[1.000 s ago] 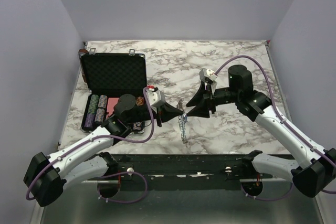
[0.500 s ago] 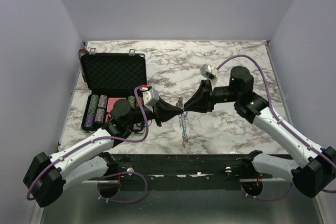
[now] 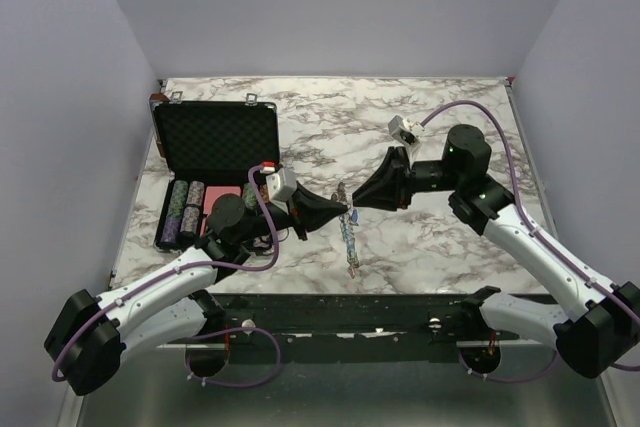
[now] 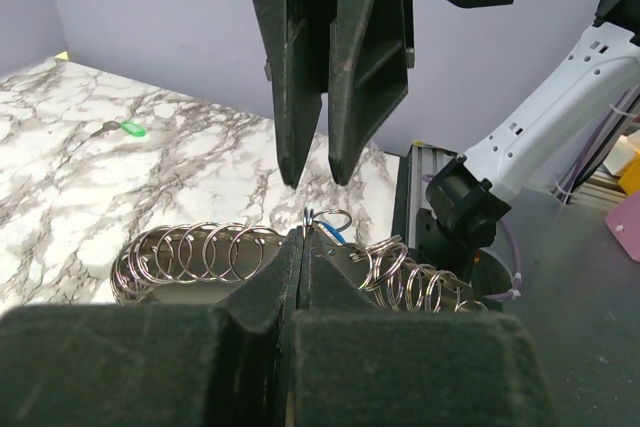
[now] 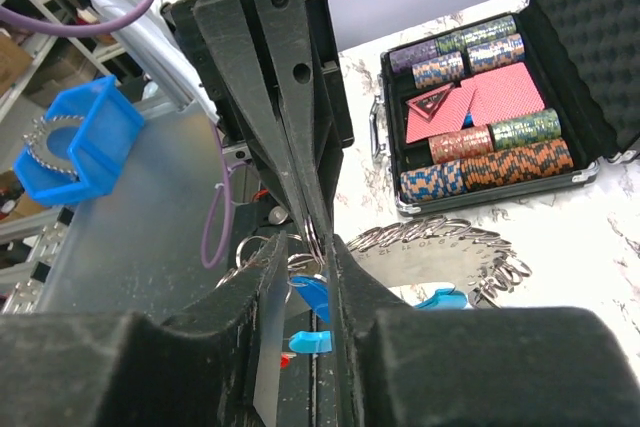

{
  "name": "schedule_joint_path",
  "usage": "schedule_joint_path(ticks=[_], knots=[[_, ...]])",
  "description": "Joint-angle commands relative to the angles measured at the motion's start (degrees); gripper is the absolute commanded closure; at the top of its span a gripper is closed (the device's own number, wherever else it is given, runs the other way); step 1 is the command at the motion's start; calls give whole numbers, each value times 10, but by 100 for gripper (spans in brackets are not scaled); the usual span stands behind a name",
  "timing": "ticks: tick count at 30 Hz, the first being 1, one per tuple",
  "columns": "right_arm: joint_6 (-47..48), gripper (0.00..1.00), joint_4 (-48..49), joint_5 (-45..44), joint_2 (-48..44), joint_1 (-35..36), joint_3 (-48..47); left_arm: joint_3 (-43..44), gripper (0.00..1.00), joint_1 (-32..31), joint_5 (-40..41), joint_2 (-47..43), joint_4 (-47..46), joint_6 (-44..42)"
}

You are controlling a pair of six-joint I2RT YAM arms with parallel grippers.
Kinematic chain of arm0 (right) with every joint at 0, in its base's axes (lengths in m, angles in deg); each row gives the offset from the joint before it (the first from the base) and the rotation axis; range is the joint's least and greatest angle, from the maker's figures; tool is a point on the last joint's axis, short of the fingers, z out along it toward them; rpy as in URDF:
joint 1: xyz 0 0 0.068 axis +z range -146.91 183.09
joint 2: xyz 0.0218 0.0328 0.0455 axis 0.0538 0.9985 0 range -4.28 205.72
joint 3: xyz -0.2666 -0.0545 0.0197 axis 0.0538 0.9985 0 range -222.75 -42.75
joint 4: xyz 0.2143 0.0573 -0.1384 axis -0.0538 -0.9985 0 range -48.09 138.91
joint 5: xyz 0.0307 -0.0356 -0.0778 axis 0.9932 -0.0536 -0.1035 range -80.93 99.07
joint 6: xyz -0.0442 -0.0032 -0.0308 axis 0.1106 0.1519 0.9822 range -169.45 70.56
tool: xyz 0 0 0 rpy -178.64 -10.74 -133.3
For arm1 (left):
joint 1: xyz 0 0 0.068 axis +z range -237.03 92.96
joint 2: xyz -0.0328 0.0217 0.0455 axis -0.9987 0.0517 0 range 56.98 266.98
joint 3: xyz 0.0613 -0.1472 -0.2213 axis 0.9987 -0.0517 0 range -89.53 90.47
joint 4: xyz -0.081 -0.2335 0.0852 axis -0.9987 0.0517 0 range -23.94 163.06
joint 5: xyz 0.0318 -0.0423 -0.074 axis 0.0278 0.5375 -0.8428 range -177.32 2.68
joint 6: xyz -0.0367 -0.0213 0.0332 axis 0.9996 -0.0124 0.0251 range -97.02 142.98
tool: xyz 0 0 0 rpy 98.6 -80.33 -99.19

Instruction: Put the keys on the keyring

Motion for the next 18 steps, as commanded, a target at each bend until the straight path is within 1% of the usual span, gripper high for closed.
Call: schedule_joint_path(ticks=[1, 4, 10, 18], knots=[[-34, 74, 32, 27, -11, -6, 12, -11, 100, 4, 3, -13, -57, 13], [-54, 74, 51, 35, -12, -7, 26, -13, 100, 5, -1, -15, -64, 16], [-55, 75, 51, 40, -7, -5, 41, -14, 100, 7, -7, -14, -81, 21], [-60, 70, 63, 48, -7, -2, 44, -5, 100, 8, -15, -3, -81, 23]])
